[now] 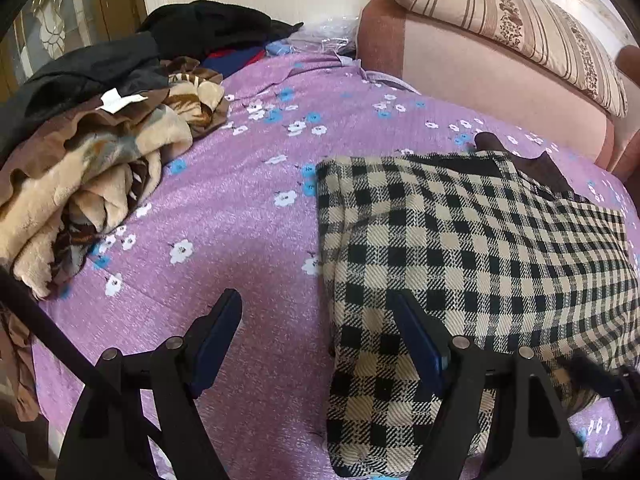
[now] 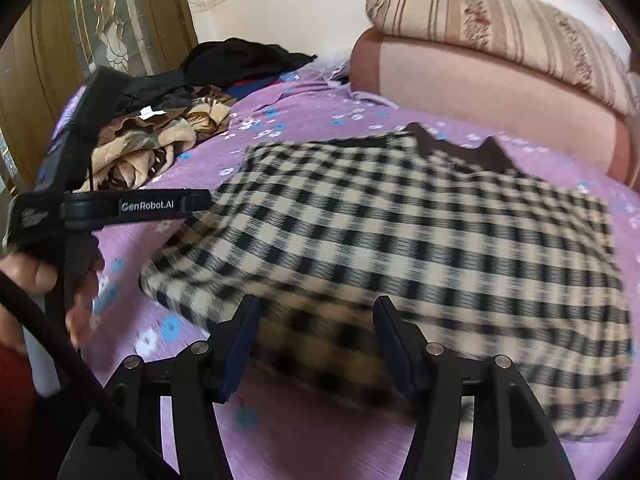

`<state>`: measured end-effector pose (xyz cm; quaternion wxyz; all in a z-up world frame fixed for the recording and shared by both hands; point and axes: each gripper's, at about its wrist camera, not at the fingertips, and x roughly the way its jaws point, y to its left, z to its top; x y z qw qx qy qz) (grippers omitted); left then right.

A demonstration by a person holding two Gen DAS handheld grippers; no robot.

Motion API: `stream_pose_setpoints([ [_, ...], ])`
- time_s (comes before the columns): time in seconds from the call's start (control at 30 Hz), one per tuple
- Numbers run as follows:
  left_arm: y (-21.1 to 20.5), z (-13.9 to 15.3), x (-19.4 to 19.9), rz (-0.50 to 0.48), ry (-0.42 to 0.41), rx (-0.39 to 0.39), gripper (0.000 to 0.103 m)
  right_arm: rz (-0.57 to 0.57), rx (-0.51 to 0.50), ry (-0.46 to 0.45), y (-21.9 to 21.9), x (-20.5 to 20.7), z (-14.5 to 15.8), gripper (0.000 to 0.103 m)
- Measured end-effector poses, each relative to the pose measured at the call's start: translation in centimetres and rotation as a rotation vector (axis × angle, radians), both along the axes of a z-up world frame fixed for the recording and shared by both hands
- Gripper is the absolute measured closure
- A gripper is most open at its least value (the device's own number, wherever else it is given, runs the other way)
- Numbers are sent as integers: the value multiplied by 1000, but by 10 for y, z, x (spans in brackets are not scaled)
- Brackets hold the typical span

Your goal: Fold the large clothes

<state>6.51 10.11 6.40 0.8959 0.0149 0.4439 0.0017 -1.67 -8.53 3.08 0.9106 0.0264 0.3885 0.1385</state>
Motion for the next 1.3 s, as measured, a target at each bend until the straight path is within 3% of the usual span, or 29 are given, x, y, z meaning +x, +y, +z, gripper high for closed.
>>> stream_pose_setpoints([
  [0.17, 6, 5, 0, 6, -16, -14, 26, 94, -25, 89, 32, 4, -27, 39],
  [0.3, 7, 7, 2, 11, -20, -31, 26, 137, -105, 69, 51, -9, -33, 39],
  [0.47, 6, 5, 9, 8, -11, -41, 26, 151, -121, 75, 59, -12, -31, 39],
  [0.67, 8, -16, 47, -60, 107, -173, 25, 151, -189, 25, 65, -22, -29, 38],
  [0.77, 13, -31, 65, -87, 183, -301, 25, 162, -281, -21, 79, -28, -33, 38],
  [1.1, 20, -39, 93, -74, 221, -467, 24, 177, -423, -100, 122, -26, -35, 39],
  [1.3, 44, -17, 89, 36, 171, -410, 24, 188, -499, -128, 146, -10, -37, 39],
])
